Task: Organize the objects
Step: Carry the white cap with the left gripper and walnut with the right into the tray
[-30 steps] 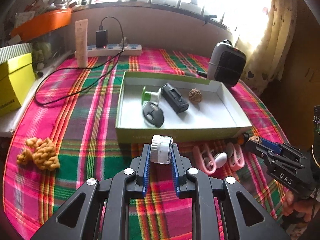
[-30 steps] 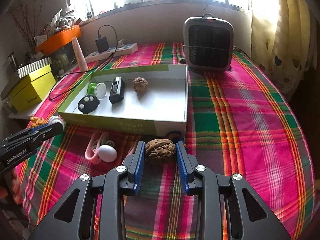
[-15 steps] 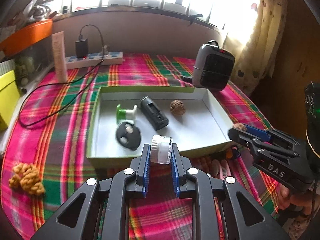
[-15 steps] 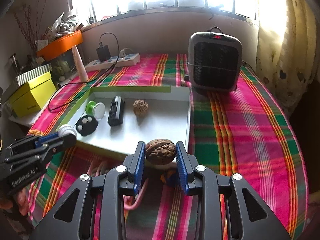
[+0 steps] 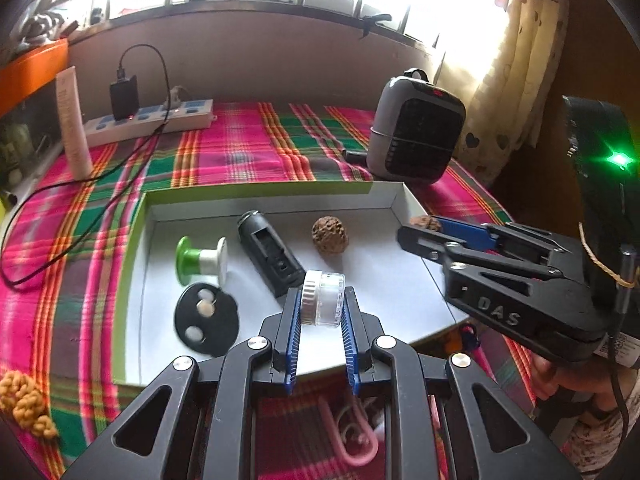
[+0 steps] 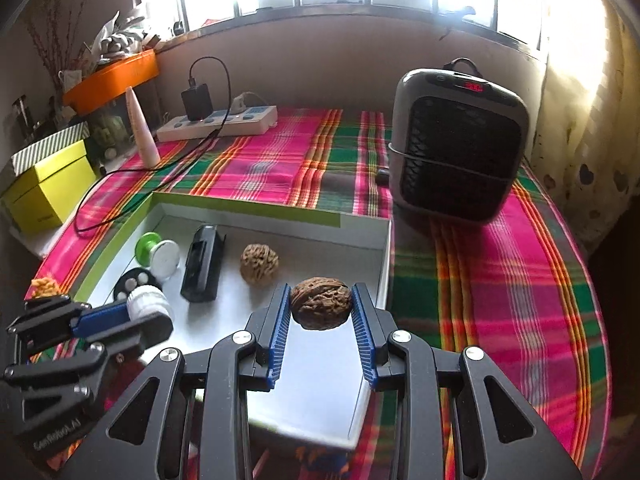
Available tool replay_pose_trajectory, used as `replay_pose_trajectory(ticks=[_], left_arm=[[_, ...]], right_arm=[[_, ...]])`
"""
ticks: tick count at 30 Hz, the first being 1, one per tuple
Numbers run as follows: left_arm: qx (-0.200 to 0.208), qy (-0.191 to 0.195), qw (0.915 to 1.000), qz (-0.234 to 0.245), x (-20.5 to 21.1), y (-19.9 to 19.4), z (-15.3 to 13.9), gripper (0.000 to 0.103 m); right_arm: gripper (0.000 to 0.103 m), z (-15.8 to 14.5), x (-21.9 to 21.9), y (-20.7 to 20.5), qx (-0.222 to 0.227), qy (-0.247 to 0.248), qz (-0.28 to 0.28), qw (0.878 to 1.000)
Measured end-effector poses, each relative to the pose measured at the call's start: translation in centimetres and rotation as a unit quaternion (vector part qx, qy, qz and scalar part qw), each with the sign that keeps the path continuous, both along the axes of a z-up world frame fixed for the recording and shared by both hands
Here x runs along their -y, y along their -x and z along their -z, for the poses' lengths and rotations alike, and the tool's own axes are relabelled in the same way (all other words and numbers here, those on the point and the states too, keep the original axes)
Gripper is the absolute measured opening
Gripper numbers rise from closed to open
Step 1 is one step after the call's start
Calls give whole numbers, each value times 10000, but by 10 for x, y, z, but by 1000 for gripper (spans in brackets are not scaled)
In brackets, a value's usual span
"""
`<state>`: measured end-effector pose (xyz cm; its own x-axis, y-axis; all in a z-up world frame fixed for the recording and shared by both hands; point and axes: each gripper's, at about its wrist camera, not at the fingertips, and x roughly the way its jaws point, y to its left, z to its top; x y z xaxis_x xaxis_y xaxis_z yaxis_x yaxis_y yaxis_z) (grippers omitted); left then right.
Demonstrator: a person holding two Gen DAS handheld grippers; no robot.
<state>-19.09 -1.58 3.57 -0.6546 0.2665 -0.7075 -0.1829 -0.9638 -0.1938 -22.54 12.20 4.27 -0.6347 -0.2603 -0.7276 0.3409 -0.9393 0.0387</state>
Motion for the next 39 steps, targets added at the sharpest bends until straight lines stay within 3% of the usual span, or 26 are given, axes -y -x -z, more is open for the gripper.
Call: replay_pose_trajectory(ticks=[18, 39], left_arm=[[242, 36, 9996, 173, -16, 33, 19, 18], [369, 51, 9991, 197, -19, 39, 28, 18]], right_arm=[[32, 15, 8, 38, 223, -62, -268, 9994], [32, 21, 18, 45, 274, -184, -401, 9986]])
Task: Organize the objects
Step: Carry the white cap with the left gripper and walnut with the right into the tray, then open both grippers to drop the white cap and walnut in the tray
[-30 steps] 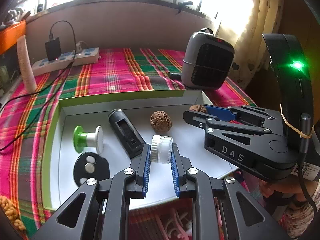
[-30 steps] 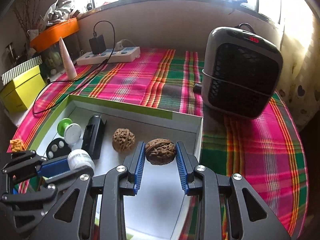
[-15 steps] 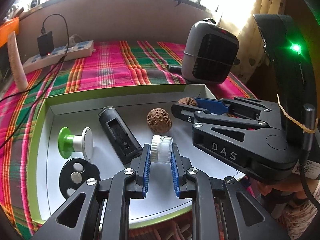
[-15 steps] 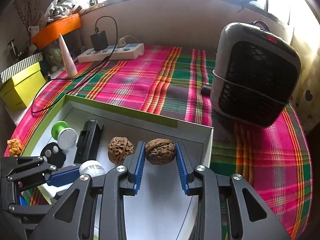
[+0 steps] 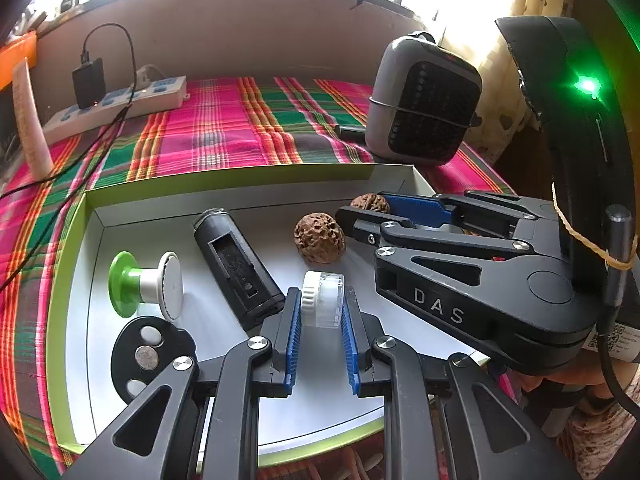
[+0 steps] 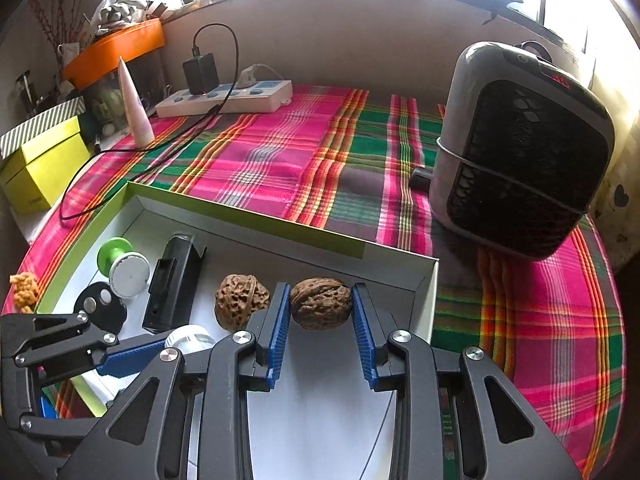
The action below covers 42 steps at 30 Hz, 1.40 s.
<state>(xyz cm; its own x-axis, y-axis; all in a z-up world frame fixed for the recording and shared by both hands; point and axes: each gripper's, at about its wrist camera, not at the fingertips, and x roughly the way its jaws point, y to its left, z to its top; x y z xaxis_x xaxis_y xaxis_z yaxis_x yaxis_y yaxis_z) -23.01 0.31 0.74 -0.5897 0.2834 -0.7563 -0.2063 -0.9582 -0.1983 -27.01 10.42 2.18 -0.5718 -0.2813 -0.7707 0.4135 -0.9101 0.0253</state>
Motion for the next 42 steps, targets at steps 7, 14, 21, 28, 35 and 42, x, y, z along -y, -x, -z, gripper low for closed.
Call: replay_pose_trajectory(ticks=[7, 14, 21, 28, 35, 42], left_arm=[[3, -20, 10000, -7, 1, 0, 0, 18], [6, -37, 10000, 2, 0, 0, -1, 23], [3, -16, 10000, -18, 0, 0, -2, 28], [-45, -61, 10000, -43, 2, -2, -4, 31], [-116, -38, 9999, -97, 3, -10, -8, 38], [-217, 38, 9996, -168, 4, -20, -15, 41]], right_arm=[[32, 1, 2, -1, -14, -109, 4, 9999], [32, 2, 3, -1, -2, -89, 29, 10000], [32, 3, 2, 0, 12, -37, 68, 10000], [40, 0, 2, -2, -42, -33, 101, 9999], [43, -6, 0, -5, -77, 1, 169, 9998], [43, -12, -4, -14, -130, 80, 197, 9997]])
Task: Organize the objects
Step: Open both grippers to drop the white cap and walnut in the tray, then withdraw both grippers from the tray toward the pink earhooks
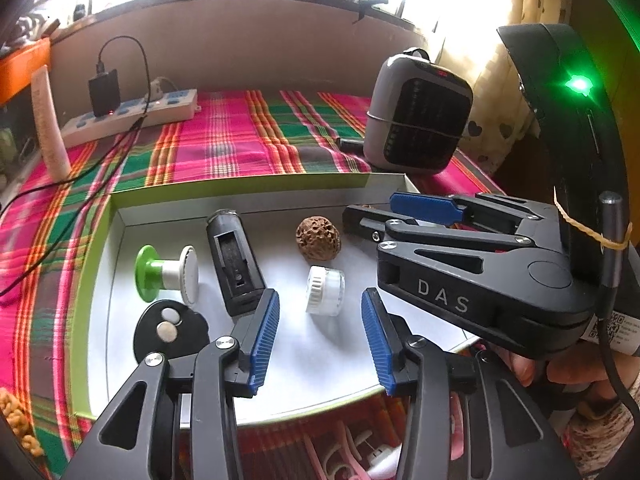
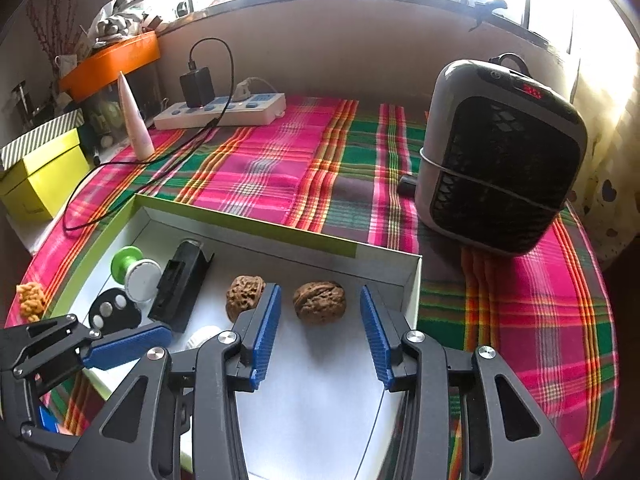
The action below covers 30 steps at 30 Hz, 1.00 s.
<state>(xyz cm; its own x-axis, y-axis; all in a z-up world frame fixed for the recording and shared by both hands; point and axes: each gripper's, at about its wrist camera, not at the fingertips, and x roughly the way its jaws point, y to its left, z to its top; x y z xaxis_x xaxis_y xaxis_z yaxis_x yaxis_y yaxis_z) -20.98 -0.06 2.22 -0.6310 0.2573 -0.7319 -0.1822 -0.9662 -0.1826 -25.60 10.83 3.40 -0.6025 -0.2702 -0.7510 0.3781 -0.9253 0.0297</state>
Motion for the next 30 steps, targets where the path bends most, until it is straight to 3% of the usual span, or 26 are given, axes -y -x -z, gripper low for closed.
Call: replay_pose_trajectory(ticks=[30], left_arm=[[-416, 127, 9988, -215, 6, -70, -31, 41]], right_arm=[[43, -31, -21, -71, -347, 499, 407, 9973]])
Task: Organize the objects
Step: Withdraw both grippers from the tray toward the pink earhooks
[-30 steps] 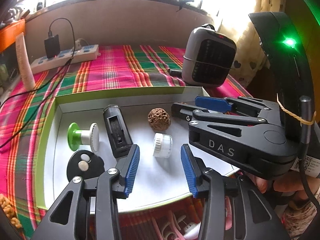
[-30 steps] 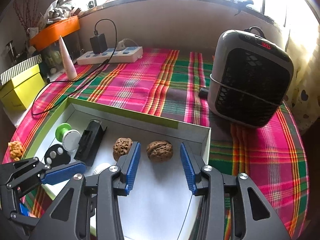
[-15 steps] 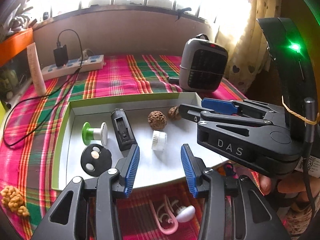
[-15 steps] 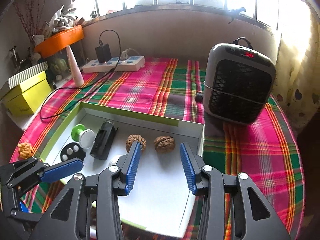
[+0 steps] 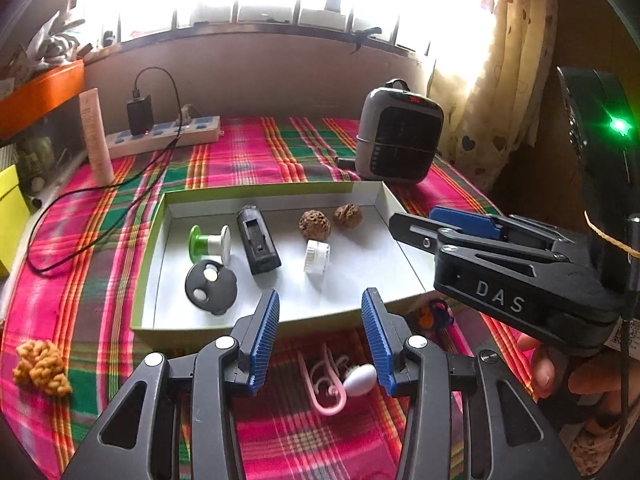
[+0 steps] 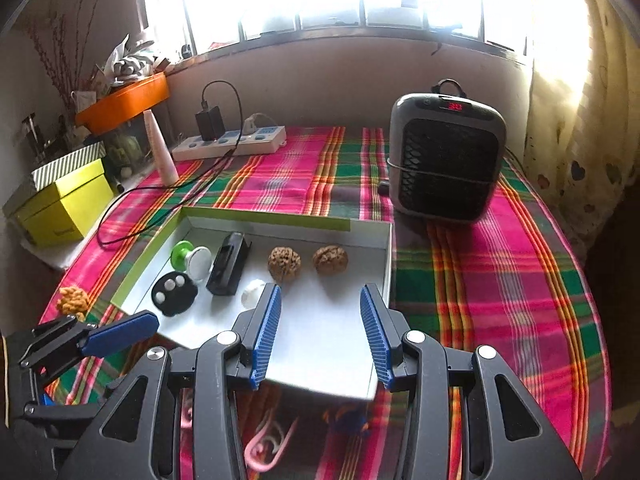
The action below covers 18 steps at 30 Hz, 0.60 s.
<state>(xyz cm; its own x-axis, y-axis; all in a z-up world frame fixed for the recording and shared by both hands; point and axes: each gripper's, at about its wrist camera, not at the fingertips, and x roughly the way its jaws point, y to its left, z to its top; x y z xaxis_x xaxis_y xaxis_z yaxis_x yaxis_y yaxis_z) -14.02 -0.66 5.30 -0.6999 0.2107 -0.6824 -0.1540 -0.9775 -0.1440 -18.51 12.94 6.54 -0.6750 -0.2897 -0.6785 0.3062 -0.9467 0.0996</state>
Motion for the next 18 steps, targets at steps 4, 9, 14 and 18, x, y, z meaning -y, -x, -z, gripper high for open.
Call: replay_pose_trajectory(ticks=[4, 9, 14, 18], left_arm=[[-15, 18, 10000, -43, 2, -10, 0, 41], [-34, 81, 9999, -104, 3, -22, 2, 42], [-42, 169, 9996, -213, 6, -30, 2, 42], [-29, 250, 9994, -239, 8, -38, 4, 42]], right_arm=[[43, 2, -3, -11, 6, 2, 50, 10000], [43, 5, -6, -30, 1, -6, 57, 10000], [43, 9, -7, -46, 7, -40, 47, 10000], [43, 12, -8, -58, 23, 14, 83, 10000]])
